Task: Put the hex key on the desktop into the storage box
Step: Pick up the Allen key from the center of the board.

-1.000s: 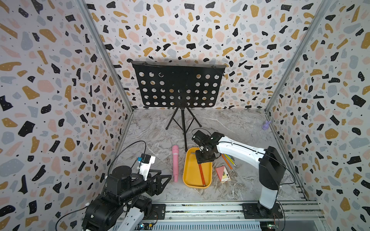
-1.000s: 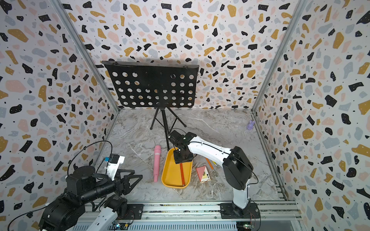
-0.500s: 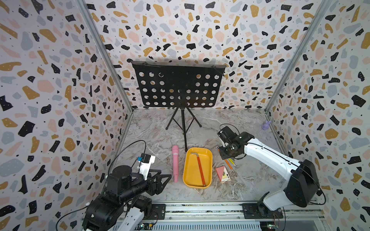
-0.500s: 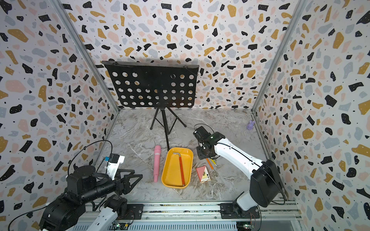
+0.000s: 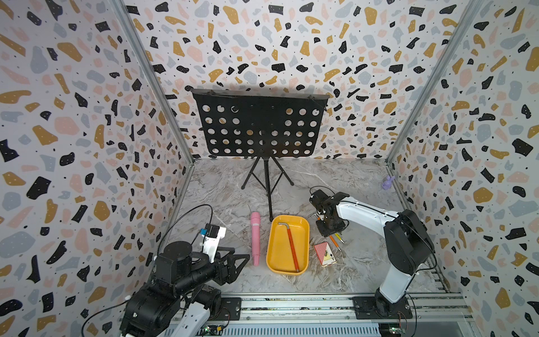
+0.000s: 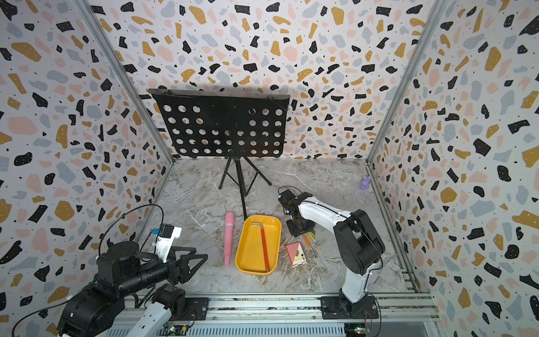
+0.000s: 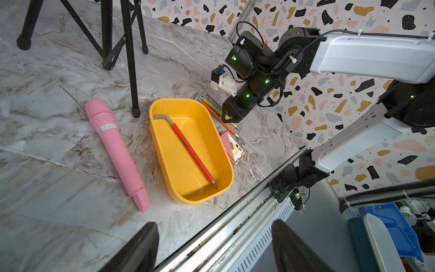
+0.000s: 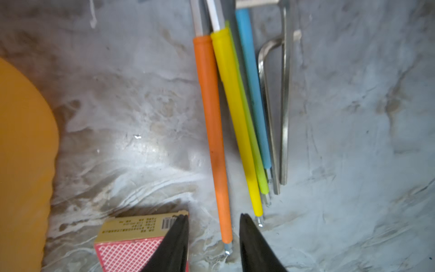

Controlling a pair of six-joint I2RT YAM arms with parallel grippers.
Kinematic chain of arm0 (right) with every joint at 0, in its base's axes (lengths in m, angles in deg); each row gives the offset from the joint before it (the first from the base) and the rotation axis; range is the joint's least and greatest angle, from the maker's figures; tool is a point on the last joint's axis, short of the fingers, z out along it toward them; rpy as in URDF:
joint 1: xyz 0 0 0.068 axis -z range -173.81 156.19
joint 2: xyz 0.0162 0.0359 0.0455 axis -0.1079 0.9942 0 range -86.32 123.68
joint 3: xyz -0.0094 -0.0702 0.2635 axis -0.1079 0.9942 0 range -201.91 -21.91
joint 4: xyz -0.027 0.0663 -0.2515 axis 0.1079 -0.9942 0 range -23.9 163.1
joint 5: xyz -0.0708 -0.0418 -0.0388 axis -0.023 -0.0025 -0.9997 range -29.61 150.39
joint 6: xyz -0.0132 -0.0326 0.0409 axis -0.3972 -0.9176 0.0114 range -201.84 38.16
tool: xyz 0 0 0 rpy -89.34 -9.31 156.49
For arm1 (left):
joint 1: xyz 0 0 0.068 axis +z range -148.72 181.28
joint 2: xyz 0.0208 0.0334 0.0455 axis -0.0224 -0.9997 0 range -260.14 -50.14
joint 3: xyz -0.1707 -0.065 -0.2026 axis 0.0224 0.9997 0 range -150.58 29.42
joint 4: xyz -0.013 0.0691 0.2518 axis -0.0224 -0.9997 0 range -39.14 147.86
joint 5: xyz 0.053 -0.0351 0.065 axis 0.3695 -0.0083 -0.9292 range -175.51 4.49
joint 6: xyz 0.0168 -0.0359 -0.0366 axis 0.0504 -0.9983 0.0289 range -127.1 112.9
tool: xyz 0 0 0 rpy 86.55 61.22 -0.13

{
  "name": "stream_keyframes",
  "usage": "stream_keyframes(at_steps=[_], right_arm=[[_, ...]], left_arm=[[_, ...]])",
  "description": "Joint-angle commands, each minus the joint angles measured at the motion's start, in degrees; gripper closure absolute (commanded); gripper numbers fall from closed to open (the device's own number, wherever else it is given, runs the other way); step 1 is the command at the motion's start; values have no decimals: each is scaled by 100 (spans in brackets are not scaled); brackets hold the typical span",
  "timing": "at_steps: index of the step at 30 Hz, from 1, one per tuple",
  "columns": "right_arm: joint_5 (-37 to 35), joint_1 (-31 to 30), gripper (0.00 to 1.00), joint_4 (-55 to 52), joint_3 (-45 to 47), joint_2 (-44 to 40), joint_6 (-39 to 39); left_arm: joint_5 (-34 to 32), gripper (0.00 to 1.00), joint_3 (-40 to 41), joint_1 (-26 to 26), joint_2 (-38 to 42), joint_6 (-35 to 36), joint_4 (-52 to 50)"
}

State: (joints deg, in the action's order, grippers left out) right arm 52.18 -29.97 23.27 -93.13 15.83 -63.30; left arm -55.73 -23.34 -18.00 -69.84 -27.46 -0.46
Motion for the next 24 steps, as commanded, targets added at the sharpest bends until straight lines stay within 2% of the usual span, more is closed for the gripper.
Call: stream_keyframes(at_steps=[1,7,14,22,24], right_arm=[[-29,53,58,47,-252,152,-139],[168,191,65,184,-313,443,-193],[436,241,69,238,-314,674,-264],[422,251,70,239,-320,931,-315],[467,257,76,218,-362,973,-333]], left_arm=[[85,21,55,28,-9,17,119],[121,21,54,27,10,39,121],[250,21,54,24,54,98,120],[219,21,57,26,61,85,121],[218,21,56,22,61,85,120]])
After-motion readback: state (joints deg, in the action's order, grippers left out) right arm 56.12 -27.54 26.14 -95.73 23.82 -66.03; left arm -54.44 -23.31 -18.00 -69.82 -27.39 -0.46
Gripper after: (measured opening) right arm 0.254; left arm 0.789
